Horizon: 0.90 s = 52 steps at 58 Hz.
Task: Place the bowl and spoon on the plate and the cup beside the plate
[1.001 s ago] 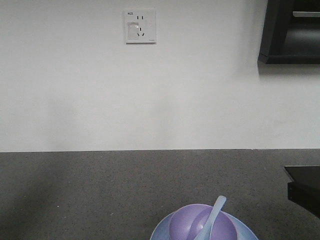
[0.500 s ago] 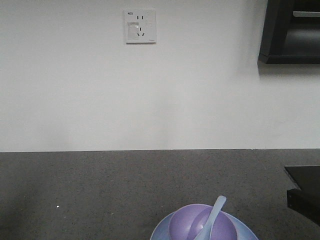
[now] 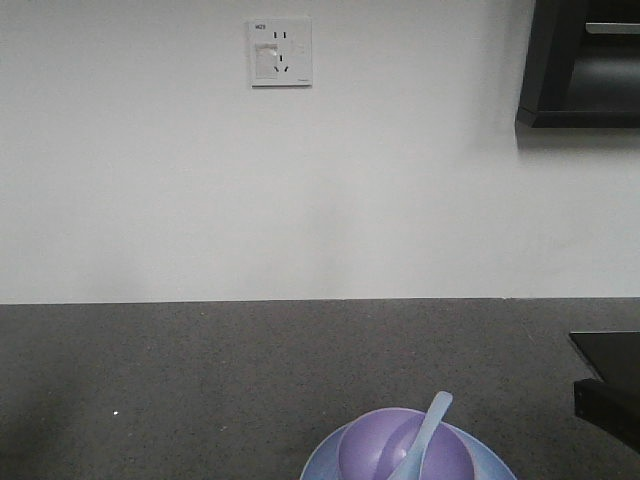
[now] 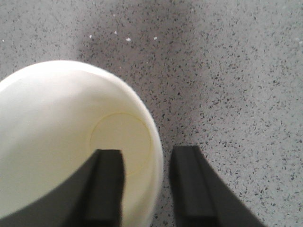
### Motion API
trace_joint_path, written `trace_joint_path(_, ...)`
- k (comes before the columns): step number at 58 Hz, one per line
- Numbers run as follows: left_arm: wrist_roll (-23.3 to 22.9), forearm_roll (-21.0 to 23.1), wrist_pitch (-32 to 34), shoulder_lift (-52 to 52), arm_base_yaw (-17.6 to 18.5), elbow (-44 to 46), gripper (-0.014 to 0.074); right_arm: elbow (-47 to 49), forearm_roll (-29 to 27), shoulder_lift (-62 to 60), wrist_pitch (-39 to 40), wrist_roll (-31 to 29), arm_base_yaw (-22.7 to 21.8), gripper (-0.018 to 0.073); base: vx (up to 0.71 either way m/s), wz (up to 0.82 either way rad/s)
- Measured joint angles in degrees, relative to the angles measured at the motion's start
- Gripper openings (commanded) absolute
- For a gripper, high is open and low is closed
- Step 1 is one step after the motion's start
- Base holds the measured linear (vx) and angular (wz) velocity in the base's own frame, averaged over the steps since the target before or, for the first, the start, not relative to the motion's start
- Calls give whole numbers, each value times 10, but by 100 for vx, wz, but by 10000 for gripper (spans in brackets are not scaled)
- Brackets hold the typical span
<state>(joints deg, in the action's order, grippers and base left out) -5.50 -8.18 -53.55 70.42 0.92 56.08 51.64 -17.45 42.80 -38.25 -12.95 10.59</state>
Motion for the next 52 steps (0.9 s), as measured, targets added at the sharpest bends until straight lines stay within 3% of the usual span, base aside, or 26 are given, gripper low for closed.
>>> trace_joint_path(9,1,0,17,-14,0,0,-8,0,0,0,0,0,0,469,0,0)
trace_joint_path(26,1,25,33,-57,0,67,-3,0,0,0,0,-1,0,469,0,0)
trace_joint_path(31,22,65,33,-59,3,111,-3,0,0,0,0,-1,0,469,0,0)
trace_joint_path(40,92,180,47,-52,39,182,-3,0,0,0,-1,-1,0,469,0,0)
trace_joint_path(46,137,262,66,-32,83,209,-3,0,0,0,-6,-1,0,469,0,0)
trace_joint_path(52,164,298,71,-4,140,219,-3,0,0,0,-13,-1,0,469,0,0)
